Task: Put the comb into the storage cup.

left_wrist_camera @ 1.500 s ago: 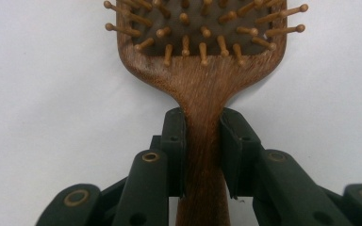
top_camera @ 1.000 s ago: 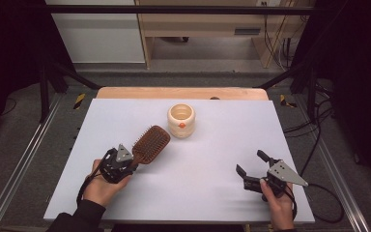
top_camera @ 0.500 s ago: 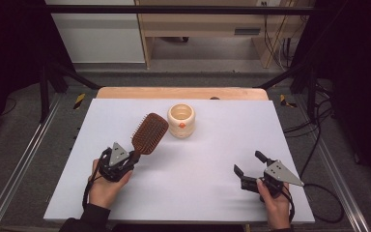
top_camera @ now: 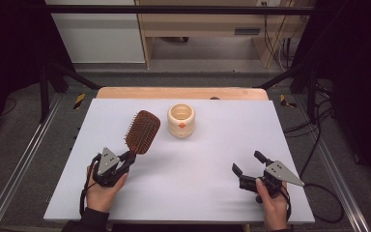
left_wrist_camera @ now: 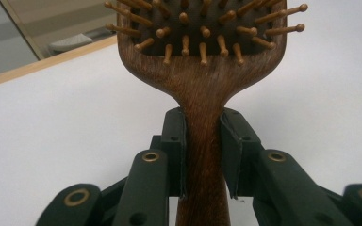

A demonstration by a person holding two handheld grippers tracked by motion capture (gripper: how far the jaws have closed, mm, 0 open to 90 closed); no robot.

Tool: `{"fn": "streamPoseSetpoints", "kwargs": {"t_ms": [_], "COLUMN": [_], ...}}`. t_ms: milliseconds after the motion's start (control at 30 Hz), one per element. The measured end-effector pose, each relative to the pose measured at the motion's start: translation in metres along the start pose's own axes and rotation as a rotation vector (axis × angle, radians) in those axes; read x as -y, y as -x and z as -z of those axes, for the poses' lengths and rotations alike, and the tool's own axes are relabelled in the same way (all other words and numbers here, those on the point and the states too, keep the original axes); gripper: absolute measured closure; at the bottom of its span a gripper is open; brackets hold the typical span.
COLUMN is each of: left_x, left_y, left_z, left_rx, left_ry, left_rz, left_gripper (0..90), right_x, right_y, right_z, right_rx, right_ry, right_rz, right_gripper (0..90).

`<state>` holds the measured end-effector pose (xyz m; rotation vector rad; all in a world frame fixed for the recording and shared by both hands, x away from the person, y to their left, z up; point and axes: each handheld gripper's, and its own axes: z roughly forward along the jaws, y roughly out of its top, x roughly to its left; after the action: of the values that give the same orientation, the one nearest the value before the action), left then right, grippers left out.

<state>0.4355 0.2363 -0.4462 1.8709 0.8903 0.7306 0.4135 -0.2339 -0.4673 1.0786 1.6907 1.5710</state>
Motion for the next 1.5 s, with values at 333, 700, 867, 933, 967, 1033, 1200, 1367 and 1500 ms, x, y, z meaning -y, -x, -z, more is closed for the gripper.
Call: {"fn": "streamPoseSetpoints", "kwargs": {"t_ms": [333, 700, 867, 933, 967, 1033, 1200, 1367, 1500], "left_x": [-0.003, -0.004, -0.005, -0.006, -0.006, -0.006, -0.007, -0.008, -0.008], "left_y": [0.011, 0.019, 0.023, 0.024, 0.025, 0.026, 0.03, 0.035, 0.04], "left_z": [0.002, 0.002, 0.001, 0.002, 0.002, 0.001, 0.0, -0.001, -0.003], "left_rx": [-0.002, 0.034, 0.048, 0.049, 0.05, 0.055, 0.065, 0.076, 0.089], "left_ry": [0.032, 0.05, 0.06, 0.066, 0.067, 0.067, 0.072, 0.074, 0.07], "left_rz": [-0.03, -0.043, -0.045, -0.049, -0.052, -0.056, -0.066, -0.081, -0.095], "left_gripper": [72.6, 72.7, 72.7, 72.7, 72.7, 72.7, 72.7, 72.7, 72.7], "right_x": [-0.009, -0.023, -0.028, -0.03, -0.032, -0.034, -0.032, -0.033, -0.033], "right_y": [-0.03, -0.064, -0.074, -0.078, -0.081, -0.087, -0.102, -0.112, -0.121], "right_z": [-0.025, -0.051, -0.062, -0.066, -0.068, -0.071, -0.076, -0.08, -0.08], "right_rx": [-0.095, -0.181, -0.178, -0.187, -0.192, -0.191, -0.214, -0.219, -0.237], "right_ry": [-0.062, -0.093, -0.092, -0.092, -0.097, -0.104, -0.13, -0.127, -0.12], "right_rz": [0.02, -0.005, -0.02, -0.021, -0.02, -0.014, -0.012, -0.051, -0.046], "right_gripper": [4.7, 5.7, 5.5, 5.3, 5.3, 5.4, 5.3, 5.4, 5.2]}}
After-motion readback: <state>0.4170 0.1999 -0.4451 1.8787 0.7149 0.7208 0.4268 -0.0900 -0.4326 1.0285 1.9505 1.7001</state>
